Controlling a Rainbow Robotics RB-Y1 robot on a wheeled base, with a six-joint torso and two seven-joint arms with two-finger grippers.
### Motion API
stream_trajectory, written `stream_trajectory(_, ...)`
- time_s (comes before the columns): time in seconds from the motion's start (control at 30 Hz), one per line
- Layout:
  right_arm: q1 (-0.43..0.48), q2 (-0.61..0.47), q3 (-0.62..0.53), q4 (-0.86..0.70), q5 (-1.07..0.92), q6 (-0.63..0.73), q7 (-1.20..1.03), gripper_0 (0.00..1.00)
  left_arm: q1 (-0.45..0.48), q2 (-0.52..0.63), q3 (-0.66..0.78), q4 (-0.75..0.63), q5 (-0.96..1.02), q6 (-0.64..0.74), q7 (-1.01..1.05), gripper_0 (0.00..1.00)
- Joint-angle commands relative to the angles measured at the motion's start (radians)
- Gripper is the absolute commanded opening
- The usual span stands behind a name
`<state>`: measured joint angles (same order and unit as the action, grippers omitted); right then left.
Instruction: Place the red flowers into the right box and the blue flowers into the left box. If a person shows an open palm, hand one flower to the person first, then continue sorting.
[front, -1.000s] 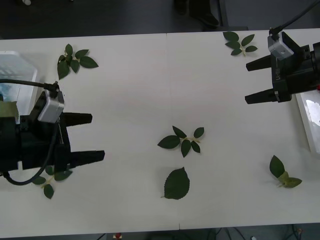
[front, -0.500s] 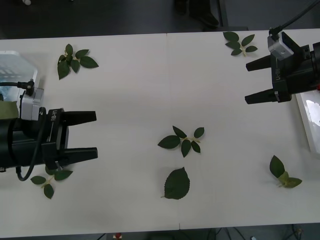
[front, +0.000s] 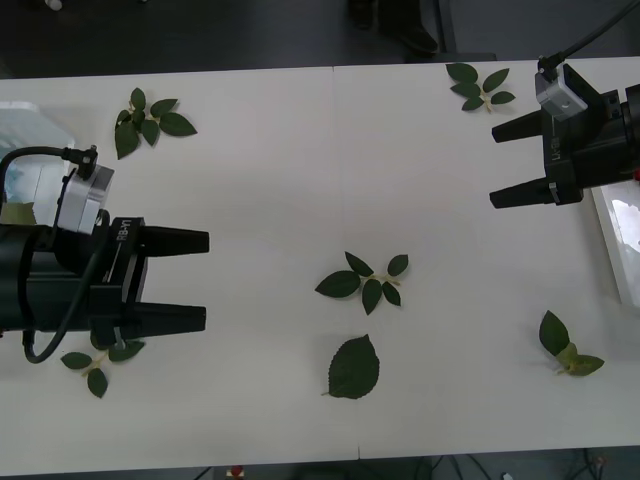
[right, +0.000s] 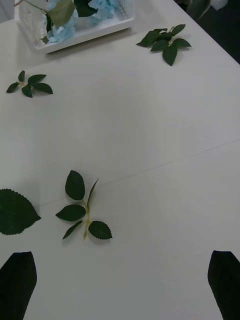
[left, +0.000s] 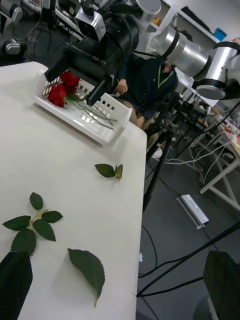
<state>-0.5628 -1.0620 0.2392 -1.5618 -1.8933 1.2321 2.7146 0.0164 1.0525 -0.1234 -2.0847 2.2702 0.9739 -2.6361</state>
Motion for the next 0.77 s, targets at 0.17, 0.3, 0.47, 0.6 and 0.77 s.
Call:
stream_trajectory(0.17, 0.006, -0.046, -0.014, -0.026, 0.002, 0.003, -0.009, 1.00, -0.096, 0.053, -0.002, 0.054, 0.048, -0.007, -0.069, 1.00)
stream_trajectory(0.3, 0.006, -0.046, -0.014, -0.026, 0.002, 0.003, -0.009, 1.00, -0.095, 0.053, -0.002, 0.063, 0.046, -0.004, -0.069, 1.00)
stream_trajectory(0.47, 0.006, -0.046, -0.014, -0.026, 0.002, 0.003, -0.009, 1.00, -0.095, 0.072, -0.002, 0.061, 0.060, -0.012, -0.069, 1.00)
stream_trajectory(0.6, 0.006, -0.046, -0.014, -0.026, 0.002, 0.003, -0.009, 1.00, -0.095, 0.090, -0.002, 0.061, 0.075, -0.012, -0.069, 1.00)
stream_trajectory(0.77, 0.006, -0.046, -0.014, -0.026, 0.002, 0.003, -0.009, 1.00, -0.095, 0.090, -0.002, 0.061, 0.075, -0.012, -0.069, 1.00)
